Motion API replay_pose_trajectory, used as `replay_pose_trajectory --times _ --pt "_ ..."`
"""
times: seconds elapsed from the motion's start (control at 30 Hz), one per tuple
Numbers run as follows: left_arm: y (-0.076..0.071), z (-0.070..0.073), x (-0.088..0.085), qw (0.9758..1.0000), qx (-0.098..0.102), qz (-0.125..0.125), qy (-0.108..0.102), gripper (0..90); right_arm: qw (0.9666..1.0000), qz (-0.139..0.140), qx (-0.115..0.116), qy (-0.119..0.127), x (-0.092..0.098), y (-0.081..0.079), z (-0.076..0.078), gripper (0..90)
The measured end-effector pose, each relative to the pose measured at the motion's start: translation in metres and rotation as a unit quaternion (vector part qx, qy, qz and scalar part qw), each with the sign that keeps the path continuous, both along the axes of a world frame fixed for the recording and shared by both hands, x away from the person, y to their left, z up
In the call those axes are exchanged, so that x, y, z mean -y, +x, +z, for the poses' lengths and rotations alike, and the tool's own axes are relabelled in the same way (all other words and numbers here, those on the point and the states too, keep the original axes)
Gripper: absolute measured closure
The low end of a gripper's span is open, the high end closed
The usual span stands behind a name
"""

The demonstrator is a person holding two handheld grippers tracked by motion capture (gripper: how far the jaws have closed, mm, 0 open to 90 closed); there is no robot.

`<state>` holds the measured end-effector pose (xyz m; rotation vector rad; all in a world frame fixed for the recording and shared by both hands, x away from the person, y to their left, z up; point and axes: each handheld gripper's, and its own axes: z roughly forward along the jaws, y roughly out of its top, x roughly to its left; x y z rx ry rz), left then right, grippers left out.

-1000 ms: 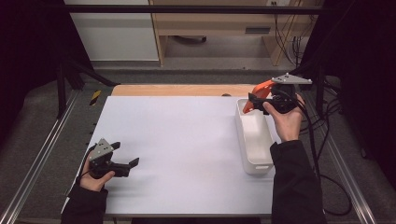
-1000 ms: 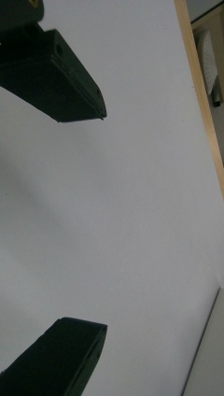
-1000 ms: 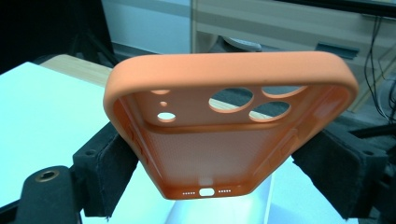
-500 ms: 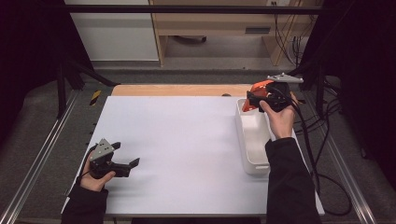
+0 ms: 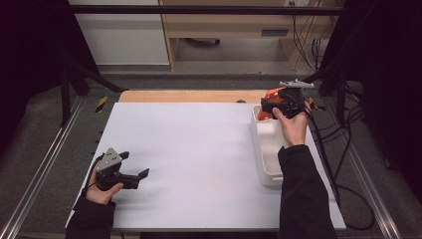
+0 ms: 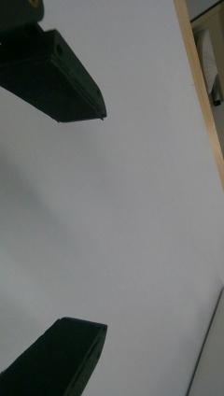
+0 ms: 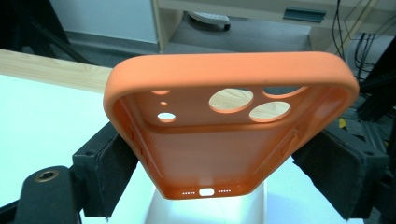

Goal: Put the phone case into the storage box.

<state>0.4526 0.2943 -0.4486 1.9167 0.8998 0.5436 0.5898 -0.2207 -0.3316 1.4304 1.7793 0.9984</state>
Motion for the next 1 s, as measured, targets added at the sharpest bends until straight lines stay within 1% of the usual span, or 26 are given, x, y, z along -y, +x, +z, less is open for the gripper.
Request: replay_pose_trajectory --times 0.17,0.4,0.73,1.0 --pt "0.0 0.0 0.0 1.0 0.0 -0.002 -0.001 0.0 0.9999 -0.013 -0.008 -0.004 -0.001 0.007 -0.006 15.7" --pt "0.0 0.0 0.0 1.0 0.001 -0.003 -0.001 0.0 0.9994 -0.026 -0.024 0.0 -0.001 0.019 -0.014 15.7" --pt "0.0 -0.001 0.001 1.0 0.0 -0.004 0.001 0.0 0.9986 -0.037 -0.038 0.004 -0.004 0.032 -0.023 15.7" --pt "0.0 -0.001 0.002 1.0 0.001 -0.005 0.005 0.0 0.9981 -0.039 -0.047 -0.003 -0.007 0.041 -0.028 15.7"
